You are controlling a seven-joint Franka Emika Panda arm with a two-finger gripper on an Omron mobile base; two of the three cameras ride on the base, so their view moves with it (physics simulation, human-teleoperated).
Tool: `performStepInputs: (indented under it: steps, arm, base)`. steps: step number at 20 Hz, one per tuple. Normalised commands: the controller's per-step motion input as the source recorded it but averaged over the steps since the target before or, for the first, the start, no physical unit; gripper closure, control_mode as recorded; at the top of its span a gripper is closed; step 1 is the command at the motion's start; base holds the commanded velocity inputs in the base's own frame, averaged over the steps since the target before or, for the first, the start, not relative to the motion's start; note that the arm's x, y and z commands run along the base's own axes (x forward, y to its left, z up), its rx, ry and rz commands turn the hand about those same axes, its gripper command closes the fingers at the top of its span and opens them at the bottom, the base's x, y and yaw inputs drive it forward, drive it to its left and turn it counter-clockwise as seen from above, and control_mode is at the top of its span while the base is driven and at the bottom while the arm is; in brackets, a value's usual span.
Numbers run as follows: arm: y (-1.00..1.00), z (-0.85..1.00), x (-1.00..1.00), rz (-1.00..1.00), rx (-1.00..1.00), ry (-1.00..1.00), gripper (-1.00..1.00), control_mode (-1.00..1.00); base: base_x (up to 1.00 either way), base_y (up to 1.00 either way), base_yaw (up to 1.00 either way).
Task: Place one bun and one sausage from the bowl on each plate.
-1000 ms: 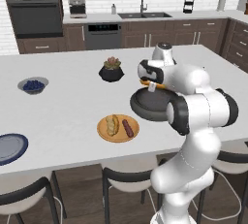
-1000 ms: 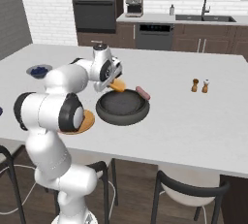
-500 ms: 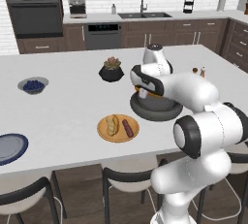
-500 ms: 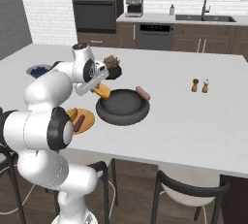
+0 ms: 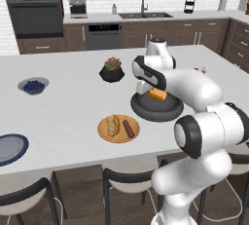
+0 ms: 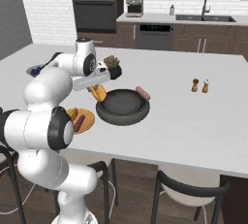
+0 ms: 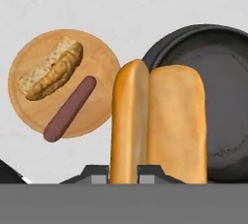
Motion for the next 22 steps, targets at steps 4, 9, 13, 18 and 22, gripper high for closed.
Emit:
performStepInputs:
  steps: [4,9,13,18,22]
  arm:
    - [-0.29,-0.06,-0.01,-0.42,0.06,0.12,1.0,-1.0]
    - [-0.27,-0.27,-0.05,-0.41,0.03,0.05,1.0,-1.0]
    - [-0.03,-0.33,0.0,-0.44,0.0,0.0,1.0,-1.0]
    - [-0.14,-0.05,-0.02,-0.28,0.0,0.06,1.0,-1.0]
    - [-0.17,-0.01,-0.03,-0.02,0.0,0.03,1.0,-1.0]
  base:
    - [0.0,0.0,0.0]
    - [0.0,0.0,0.0]
    - [0.0,0.0,0.0]
    - [0.0,0.0,0.0]
    - [0.0,0.0,0.0]
